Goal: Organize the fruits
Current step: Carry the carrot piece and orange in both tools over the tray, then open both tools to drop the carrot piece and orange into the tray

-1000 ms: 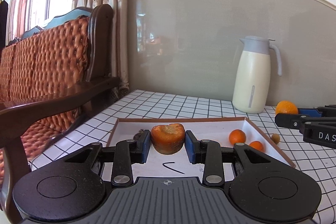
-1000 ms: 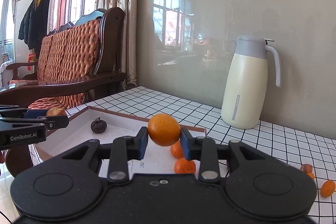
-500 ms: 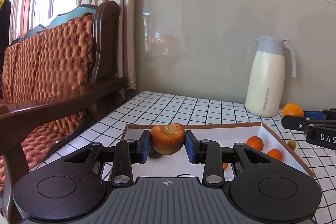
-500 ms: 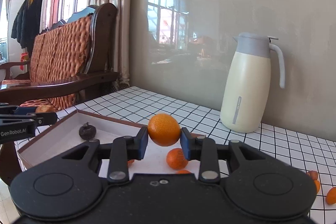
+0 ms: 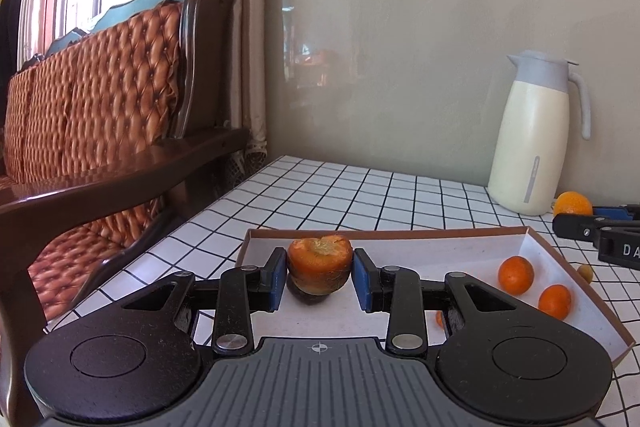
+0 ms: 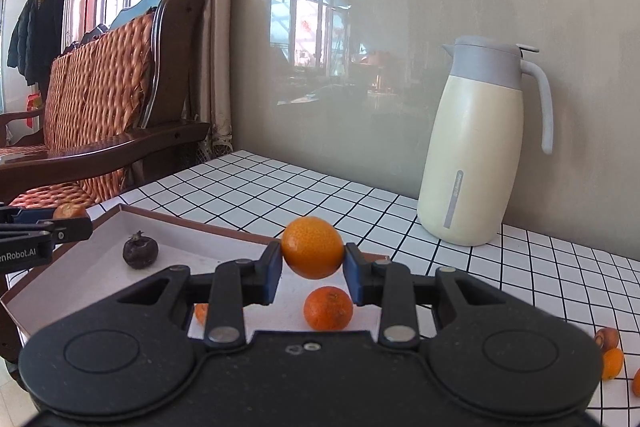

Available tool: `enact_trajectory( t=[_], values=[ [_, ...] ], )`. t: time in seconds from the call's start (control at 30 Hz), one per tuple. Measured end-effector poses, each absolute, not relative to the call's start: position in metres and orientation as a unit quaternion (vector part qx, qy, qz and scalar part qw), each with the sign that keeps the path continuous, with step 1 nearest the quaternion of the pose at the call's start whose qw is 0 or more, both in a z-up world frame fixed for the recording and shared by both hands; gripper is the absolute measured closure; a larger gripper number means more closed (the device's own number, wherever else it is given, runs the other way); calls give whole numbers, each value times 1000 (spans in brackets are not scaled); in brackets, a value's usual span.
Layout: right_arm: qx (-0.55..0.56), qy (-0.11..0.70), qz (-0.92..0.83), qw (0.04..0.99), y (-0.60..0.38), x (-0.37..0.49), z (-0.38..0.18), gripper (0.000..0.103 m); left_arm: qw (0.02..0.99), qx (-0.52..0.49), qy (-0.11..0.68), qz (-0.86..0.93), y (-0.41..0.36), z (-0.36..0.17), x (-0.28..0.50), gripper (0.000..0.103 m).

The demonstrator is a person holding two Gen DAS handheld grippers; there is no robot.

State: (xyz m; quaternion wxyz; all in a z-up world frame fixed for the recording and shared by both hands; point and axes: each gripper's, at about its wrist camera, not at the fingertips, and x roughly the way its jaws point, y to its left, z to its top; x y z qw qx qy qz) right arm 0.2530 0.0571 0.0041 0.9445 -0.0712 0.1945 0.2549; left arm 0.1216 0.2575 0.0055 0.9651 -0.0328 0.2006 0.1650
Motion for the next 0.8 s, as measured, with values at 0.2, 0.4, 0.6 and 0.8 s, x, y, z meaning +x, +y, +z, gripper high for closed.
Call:
enact_trajectory(
  t=[0.2,0.4,0.6,0.8],
  values=[
    [-73,214,257,939,67,267,-2,78,961,-34,215,171,264,1,135,68],
    [-72,231,248,938,66,279,-7,78,958,-33,224,175,272,-2,142,68],
    [-98,221,223,944,70,280,-6,60,956,-37,218,190,280,-9,140,65],
    [-64,186,200,960,54,276,-2,6,960,-38,157,229,285,1,120,0]
  ],
)
